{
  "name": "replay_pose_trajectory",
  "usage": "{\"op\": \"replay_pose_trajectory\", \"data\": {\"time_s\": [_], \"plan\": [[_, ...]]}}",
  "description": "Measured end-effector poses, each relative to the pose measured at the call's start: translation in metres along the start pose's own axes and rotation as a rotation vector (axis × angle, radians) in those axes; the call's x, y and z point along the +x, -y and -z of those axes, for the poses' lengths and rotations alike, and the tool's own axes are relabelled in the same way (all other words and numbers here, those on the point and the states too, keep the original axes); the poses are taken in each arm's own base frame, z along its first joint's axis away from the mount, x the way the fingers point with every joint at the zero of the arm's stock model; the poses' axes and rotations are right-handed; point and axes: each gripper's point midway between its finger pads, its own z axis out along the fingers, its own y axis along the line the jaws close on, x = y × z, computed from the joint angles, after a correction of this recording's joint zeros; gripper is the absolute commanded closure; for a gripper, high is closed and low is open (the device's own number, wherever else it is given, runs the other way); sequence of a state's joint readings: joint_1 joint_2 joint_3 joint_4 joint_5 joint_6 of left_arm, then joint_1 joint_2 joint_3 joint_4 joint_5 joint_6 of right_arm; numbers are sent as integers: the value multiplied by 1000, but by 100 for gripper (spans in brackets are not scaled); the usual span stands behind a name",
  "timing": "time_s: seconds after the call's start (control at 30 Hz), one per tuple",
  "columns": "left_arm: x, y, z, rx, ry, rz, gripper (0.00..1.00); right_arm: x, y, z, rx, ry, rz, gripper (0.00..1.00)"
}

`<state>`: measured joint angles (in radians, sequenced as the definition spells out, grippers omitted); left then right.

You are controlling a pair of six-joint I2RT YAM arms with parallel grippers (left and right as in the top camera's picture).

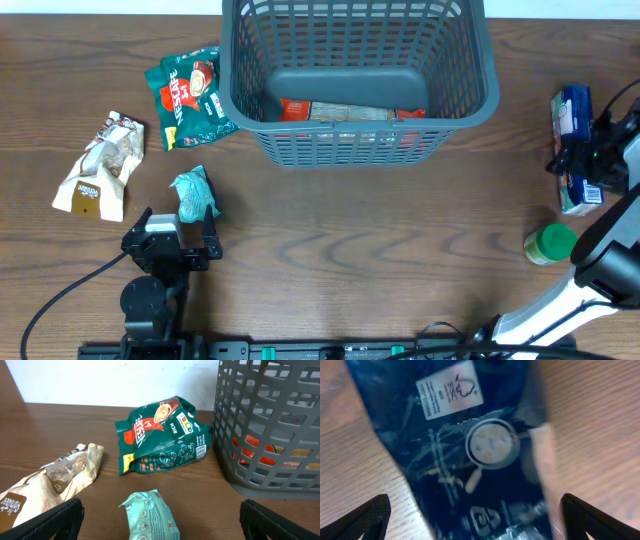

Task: Pack container
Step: 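Grasp the blue tissue pack with the right gripper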

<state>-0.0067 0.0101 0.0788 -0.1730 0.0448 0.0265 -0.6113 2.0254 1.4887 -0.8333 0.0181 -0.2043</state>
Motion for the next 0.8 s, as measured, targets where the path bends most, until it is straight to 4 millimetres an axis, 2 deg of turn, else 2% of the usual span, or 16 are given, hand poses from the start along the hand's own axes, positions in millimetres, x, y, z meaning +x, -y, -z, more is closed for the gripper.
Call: {"op": "replay_pose_trajectory", "data": {"time_s": [0.03, 0.07, 0.2, 0.3, 0.37, 0.6, 0.73, 0.8], "plan": [[0, 0, 0, 0, 0, 0, 2, 2, -1, -5, -5, -9, 0, 13], [0, 0, 0, 0, 0, 0, 1, 4, -2, -9, -8, -17, 1, 20], [0, 0, 0, 0, 0, 0, 1, 8, -3, -20, -13, -40, 8, 72], [0, 0, 0, 0, 0, 0, 1, 7, -3, -20, -12, -37, 13, 96], [0, 0, 0, 0, 0, 0, 1, 6, -2, -20, -11, -34, 11, 99], [0, 0, 0, 0, 0, 0, 1, 6, -5, -17, -25, -31, -10, 99], [0, 0, 0, 0, 0, 0, 2, 9, -16, -12, -61, -47, -5, 99], [0, 0, 0, 0, 0, 0, 1, 6, -25, -2, -73, -48, 14, 99]]}}
